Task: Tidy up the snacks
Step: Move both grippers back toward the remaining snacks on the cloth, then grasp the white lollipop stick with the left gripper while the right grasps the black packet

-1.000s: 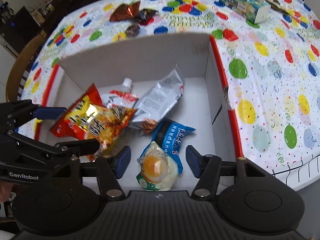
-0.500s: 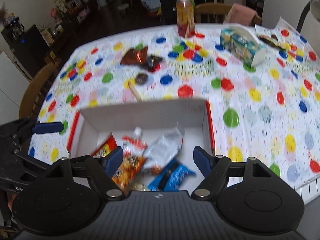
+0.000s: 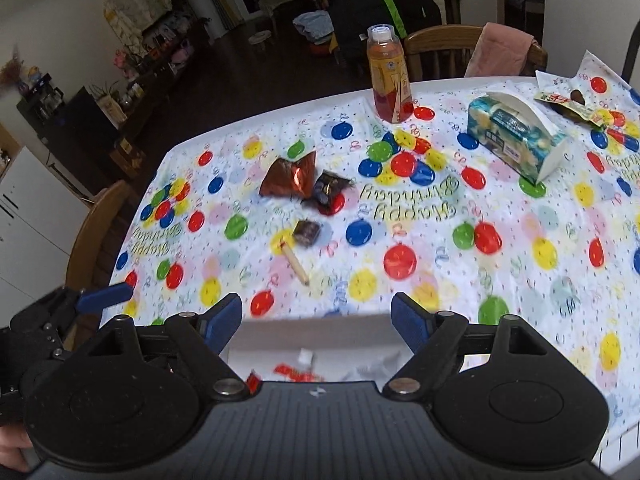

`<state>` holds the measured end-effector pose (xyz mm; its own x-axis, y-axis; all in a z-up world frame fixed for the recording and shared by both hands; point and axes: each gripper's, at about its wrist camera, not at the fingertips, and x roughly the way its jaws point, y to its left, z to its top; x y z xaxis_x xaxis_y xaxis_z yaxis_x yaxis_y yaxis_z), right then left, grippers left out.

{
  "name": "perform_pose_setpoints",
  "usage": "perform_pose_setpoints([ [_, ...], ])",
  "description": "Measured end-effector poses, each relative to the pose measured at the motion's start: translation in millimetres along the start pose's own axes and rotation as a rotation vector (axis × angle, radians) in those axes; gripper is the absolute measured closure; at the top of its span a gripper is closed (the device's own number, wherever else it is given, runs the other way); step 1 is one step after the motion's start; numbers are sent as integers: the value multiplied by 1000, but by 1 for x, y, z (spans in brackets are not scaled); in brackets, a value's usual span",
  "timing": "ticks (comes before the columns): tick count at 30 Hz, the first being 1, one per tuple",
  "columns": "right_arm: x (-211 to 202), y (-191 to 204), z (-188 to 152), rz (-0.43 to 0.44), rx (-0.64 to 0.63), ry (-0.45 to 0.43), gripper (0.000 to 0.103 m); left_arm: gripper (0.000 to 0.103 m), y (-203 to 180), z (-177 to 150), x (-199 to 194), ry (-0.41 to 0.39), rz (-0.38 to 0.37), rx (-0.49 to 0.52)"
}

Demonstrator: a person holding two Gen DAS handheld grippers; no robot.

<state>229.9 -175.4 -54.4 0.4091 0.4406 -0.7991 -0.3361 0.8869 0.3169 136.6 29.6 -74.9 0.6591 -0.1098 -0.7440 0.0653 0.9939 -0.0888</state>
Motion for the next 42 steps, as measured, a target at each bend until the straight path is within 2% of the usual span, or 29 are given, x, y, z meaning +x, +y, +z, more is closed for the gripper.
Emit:
perform_pose_setpoints([
  [11, 66, -2, 75, -3, -32, 51, 21, 1, 42, 38, 67, 104, 65, -207],
  [23, 158, -9, 124, -23, -57, 144, 21, 3, 47, 53, 141, 220, 155, -238],
  [32, 226, -20, 140, -39, -42, 214, 21, 9, 48, 52, 185, 322, 141, -289],
  [37, 256, -20, 142, -33, -43, 256, 22, 20, 52, 47, 206, 382, 108, -357],
  [40, 271, -17, 141, -24, -65, 276, 22, 22, 52, 45, 216, 413, 101, -365],
  [42, 280, -13, 139, -19, -84, 287, 27, 25, 52, 44, 221, 424, 95, -371],
])
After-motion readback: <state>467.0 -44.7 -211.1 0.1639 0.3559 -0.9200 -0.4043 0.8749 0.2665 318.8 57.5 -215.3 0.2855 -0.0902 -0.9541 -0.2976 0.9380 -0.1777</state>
